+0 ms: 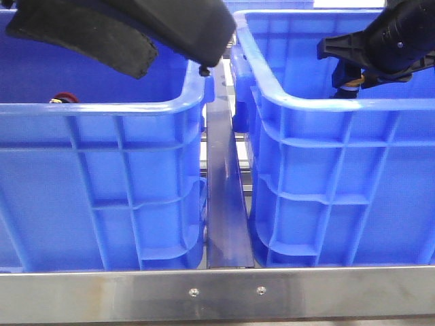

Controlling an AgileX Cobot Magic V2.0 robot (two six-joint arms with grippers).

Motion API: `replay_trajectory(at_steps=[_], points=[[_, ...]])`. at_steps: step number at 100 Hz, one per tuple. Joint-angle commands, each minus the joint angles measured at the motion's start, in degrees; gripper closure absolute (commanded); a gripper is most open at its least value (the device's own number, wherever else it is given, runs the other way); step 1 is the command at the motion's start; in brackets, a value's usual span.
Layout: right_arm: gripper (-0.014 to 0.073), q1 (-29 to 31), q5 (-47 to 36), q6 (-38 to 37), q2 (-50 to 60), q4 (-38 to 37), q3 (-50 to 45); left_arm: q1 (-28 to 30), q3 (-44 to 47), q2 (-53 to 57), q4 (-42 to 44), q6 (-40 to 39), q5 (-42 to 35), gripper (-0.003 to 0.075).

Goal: Pick red and yellow buttons and place in box
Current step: 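Lower the yellow button into the empty bin and open the right gripper, then move the left gripper back down over the button rows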

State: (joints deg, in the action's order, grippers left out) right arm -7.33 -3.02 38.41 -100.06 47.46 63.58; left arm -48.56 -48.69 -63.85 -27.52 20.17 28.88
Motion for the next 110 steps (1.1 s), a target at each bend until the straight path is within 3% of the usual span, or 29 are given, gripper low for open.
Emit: replay_trajectory(at_steps=[1, 17, 38, 64, 78, 110], points=[[0.0179, 0.14, -1.75, 0.55, 2.42, -0.2, 2.02, -0.41, -1.8, 0.93, -1.12, 0.11, -3.1, 0.0158], [0.0062, 0.14, -0.31, 0.55, 2.42, -0.16, 2.02, -0.41, -1.8, 0.93, -1.08, 0.11, -3.1, 0.0158], [0.0065, 0.53, 0.19, 0.55, 3.82, -0.15, 2.02, -0.41, -1.8, 0.93, -1.08, 0.11, -3.1, 0.0158], [0.0066, 3.62, 10.35, 0.55, 11.08, -0.15, 0.09, -0.41, -1.8, 0.93, -1.08, 0.11, -3.1, 0.0158], [0.0066, 5.66, 14.15, 0.5, 16.56, -0.15, -2.97, -0.41, -1.8, 0.93, -1.08, 0.11, -3.1, 0.0158], [0.0068, 5.83, 14.29, 0.45, 33.0, -0.15, -13.82, -0.41, -1.8, 0.93, -1.08, 0.11, -3.1, 0.0157]])
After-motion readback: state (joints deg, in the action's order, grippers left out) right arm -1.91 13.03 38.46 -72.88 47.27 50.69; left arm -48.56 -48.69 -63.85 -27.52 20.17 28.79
